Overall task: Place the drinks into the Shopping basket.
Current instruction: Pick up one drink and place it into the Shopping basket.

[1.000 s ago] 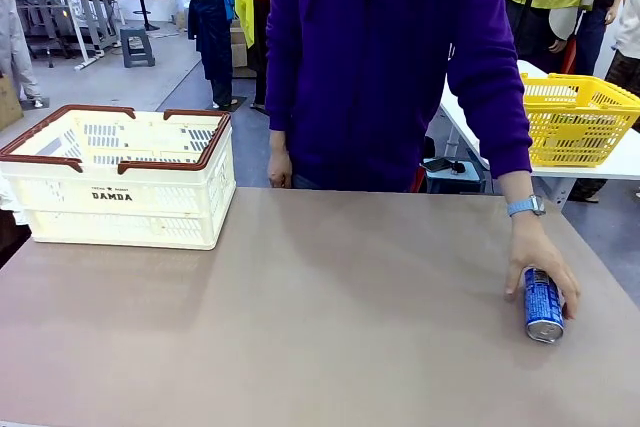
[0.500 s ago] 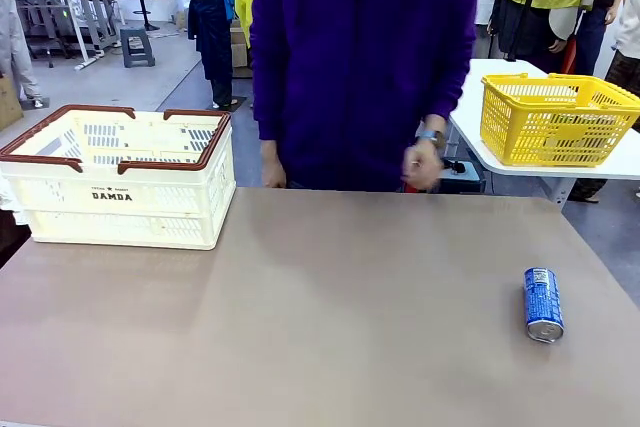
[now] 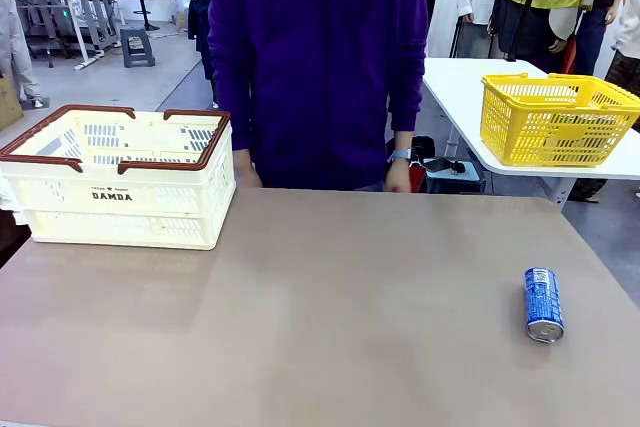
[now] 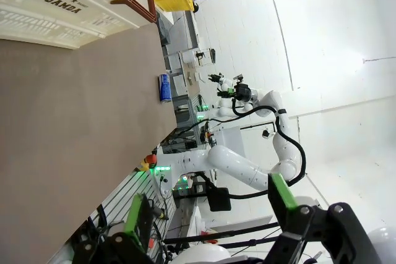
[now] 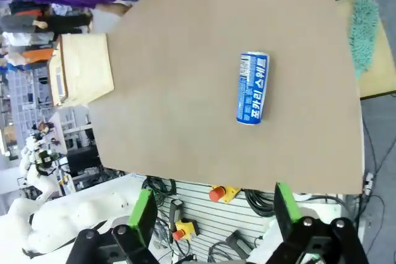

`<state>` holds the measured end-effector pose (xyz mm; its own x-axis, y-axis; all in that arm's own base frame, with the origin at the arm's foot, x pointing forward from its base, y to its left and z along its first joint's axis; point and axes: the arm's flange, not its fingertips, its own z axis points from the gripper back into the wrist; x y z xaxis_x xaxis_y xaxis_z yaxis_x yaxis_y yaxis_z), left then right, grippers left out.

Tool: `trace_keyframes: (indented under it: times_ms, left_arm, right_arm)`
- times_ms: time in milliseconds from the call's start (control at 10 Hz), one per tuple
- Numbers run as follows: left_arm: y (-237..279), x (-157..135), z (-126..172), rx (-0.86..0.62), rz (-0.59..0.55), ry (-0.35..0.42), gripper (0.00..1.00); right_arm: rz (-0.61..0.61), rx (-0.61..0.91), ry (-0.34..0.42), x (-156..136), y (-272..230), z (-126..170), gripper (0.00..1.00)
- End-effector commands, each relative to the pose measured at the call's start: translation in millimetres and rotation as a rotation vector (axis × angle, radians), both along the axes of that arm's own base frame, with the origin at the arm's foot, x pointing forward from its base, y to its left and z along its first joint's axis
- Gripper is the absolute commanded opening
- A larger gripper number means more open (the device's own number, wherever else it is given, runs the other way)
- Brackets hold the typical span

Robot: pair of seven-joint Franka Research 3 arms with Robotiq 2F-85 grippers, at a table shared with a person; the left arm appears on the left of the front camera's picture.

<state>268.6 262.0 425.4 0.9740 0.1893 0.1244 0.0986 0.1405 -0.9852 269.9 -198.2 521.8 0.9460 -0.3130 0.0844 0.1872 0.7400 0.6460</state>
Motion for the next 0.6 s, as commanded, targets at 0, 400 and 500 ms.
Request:
trace_keyframes:
  times_ms: [0, 400, 500]
  left_arm:
    - [-0.6, -2.6, 0.4, -0.004, -0.002, -0.015, 1.0]
    - [-0.6, -2.6, 0.4, -0.004, -0.002, -0.015, 1.0]
    - [-0.6, -2.6, 0.4, -0.004, -0.002, -0.015, 1.0]
  right_arm:
    - [0.079, -0.147, 0.084, 12.9, 58.8, -6.3, 1.0]
    - [0.092, -0.465, 0.309, 44.3, 181.6, -101.9, 1.0]
    - [0.128, -0.487, 0.361, 40.1, 199.0, -124.3, 1.0]
